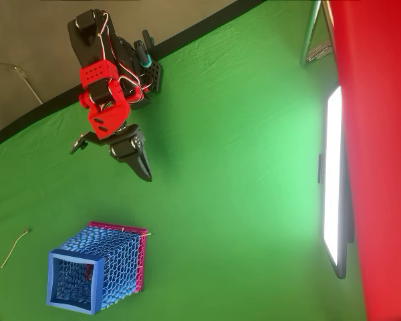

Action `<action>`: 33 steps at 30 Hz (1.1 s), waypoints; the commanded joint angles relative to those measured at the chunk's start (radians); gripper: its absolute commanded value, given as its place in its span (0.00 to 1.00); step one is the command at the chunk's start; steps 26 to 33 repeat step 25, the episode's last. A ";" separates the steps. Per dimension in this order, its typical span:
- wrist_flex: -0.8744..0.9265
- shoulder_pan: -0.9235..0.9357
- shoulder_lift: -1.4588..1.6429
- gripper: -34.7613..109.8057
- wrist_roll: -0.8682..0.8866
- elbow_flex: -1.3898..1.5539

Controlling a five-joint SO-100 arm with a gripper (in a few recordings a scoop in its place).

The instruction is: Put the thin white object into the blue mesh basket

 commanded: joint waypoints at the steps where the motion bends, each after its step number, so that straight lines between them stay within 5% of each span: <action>1: 0.005 -0.009 0.100 0.24 -0.014 0.089; 12: 0.199 -0.017 0.195 0.25 0.008 0.107; 33: 0.209 -0.018 0.195 0.25 0.009 0.107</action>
